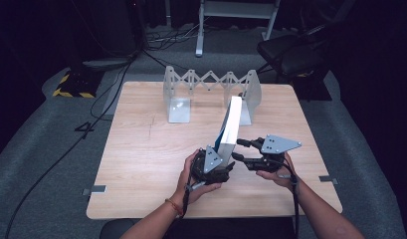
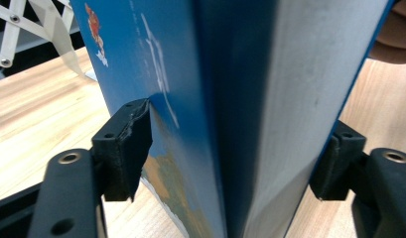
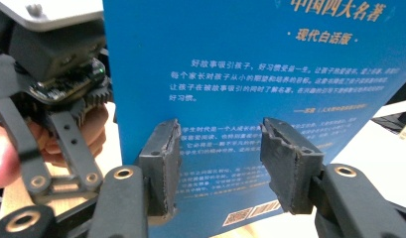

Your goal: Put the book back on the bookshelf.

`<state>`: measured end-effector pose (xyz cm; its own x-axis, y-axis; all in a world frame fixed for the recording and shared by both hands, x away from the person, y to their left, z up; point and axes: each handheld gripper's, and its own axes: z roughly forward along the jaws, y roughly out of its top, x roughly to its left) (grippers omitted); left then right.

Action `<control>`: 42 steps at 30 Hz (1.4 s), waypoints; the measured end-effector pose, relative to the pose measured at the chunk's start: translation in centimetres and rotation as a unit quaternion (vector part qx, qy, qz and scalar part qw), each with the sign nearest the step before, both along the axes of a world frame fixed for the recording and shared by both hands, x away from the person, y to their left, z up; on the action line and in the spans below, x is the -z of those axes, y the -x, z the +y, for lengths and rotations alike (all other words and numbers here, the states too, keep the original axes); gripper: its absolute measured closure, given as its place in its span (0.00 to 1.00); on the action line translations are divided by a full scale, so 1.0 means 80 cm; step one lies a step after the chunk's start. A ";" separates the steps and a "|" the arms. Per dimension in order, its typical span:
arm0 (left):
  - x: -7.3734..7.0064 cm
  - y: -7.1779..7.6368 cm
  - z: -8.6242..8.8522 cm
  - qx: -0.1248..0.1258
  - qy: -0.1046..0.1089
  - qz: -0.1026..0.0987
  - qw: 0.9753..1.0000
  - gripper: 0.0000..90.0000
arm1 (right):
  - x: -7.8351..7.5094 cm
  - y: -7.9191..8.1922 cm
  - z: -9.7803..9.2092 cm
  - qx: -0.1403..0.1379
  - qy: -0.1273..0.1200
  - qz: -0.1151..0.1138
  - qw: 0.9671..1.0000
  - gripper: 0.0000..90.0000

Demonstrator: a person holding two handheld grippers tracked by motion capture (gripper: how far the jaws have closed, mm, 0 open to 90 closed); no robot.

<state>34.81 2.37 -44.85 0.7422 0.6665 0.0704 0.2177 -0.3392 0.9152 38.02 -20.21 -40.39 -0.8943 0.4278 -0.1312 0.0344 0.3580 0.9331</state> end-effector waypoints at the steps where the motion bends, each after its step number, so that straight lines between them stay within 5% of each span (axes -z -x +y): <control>1: -0.001 0.002 0.001 -0.001 -0.002 -0.001 1.000 0.35 | 0.001 -0.001 0.000 0.003 -0.002 0.003 1.000 0.55; 9: -0.004 0.003 0.027 0.006 -0.005 0.001 1.000 0.64 | 0.002 -0.012 -0.007 0.031 -0.013 0.012 0.999 0.52; 16: -0.006 -0.004 0.044 0.054 -0.008 0.014 0.998 0.66 | 0.008 -0.033 -0.039 0.072 -0.006 0.009 0.997 0.47; 20: -0.007 -0.003 0.063 0.089 -0.002 0.026 0.996 0.66 | 0.022 -0.052 -0.052 0.090 -0.008 0.041 0.995 0.43; 25: -0.008 0.003 0.090 0.130 0.007 0.044 0.991 0.65 | 0.032 -0.060 -0.050 0.061 -0.008 0.049 0.997 0.39; 29: -0.011 -0.005 0.110 0.168 0.000 0.054 0.984 0.65 | 0.029 -0.060 -0.041 0.006 0.001 0.037 0.999 0.37; 32: -0.014 -0.013 0.114 0.178 -0.012 0.059 0.982 0.65 | 0.027 -0.061 -0.031 -0.027 0.013 0.036 0.999 0.39; 36: -0.012 -0.016 0.118 0.181 -0.015 0.054 0.982 0.65 | 0.029 -0.067 -0.020 -0.055 0.022 0.041 0.997 0.39; 42: -0.008 -0.015 0.122 0.171 -0.009 0.047 0.984 0.64 | 0.044 -0.085 -0.008 -0.093 0.023 0.081 0.992 0.35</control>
<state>36.01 12.13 -44.19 0.9264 0.3765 0.0005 0.1718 -0.4240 0.8892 44.83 -20.81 -43.93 -0.9682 0.2501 0.0046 0.1112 0.4140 0.9035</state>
